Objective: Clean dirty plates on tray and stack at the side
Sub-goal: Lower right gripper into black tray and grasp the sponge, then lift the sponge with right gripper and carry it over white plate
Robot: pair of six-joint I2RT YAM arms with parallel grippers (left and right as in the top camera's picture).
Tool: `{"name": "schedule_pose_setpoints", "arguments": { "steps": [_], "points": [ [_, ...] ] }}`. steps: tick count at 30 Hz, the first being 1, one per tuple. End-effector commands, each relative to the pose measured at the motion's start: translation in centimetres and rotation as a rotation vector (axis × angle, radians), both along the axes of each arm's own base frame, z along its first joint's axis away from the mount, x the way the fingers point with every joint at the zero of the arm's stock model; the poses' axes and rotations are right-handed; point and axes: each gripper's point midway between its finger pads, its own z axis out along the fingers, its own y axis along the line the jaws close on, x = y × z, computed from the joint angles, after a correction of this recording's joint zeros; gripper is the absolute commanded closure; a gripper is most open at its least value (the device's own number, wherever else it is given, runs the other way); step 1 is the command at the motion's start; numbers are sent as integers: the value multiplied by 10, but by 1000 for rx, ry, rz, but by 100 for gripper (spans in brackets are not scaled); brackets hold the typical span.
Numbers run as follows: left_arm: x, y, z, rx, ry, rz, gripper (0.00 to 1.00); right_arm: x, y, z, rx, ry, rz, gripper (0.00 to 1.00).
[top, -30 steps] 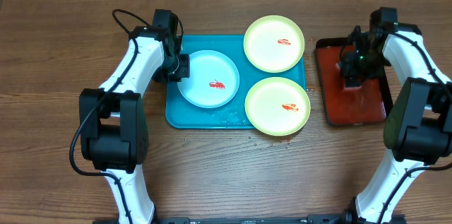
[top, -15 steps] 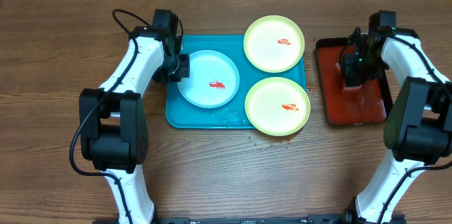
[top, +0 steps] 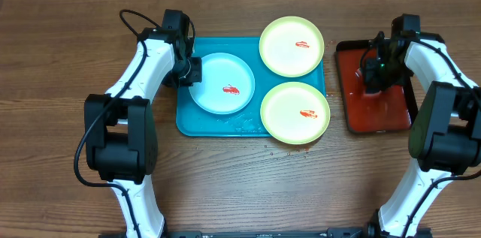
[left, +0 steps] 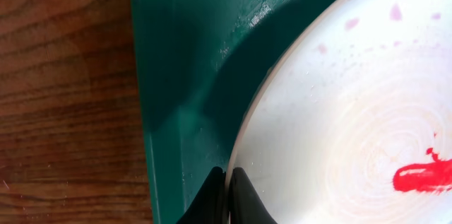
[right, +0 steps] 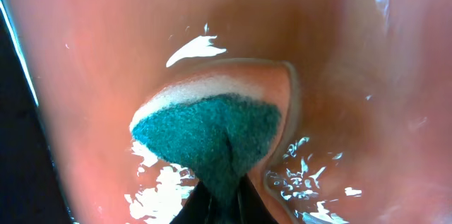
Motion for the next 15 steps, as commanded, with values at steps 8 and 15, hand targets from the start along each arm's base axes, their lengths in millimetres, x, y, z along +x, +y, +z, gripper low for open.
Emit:
{"name": "schedule_pose_setpoints", "arguments": {
  "steps": [8,15],
  "points": [
    [4,-7,-1,-19,-4,12,96,-4,-5,110,-17,-131,-187,96],
    [4,-7,-1,-22,-4,12,96,-27,-8,145,-55,-146,-200,96]
  ]
}}
